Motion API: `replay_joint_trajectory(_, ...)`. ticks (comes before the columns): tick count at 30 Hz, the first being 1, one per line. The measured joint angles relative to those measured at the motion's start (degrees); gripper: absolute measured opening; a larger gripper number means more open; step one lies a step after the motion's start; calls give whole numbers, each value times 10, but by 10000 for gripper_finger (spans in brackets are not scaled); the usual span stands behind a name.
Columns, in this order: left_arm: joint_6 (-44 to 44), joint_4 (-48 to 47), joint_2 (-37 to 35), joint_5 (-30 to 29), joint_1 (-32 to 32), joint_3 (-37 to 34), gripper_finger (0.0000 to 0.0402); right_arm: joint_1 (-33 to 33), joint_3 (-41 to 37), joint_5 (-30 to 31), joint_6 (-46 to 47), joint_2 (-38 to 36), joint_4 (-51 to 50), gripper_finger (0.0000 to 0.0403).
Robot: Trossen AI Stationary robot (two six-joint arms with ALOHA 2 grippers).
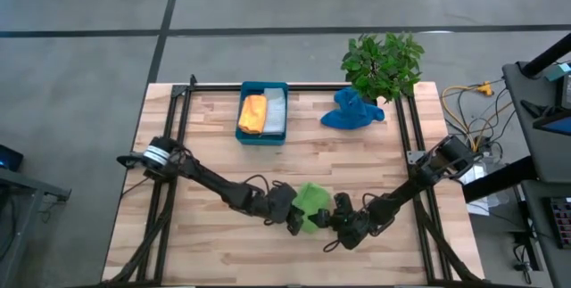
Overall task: Fold microfiber towels
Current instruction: Put the green microfiber cloth into the blue bin
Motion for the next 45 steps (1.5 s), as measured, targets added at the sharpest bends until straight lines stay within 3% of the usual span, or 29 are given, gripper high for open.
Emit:
replay_joint_trajectory(5,9,-104,-24,-65,0,3,0,3,1,6,22,-1,-18,326)
replay_joint_trajectory(21,52,-177,1,-94,22,2,0,-5,0,16,43,-2,-44,326)
replay_joint_trajectory(29,134,-138,24,-5,55,6,0,-16,0,14,34,-2,-49,326)
replay_joint_trajectory(37,152,-58,54,45,58,6,0,-36,0,-2,1,-2,-51,326)
replay_joint_trajectory(45,166,-36,55,85,59,11,0,-38,-1,1,-19,-2,-45,326)
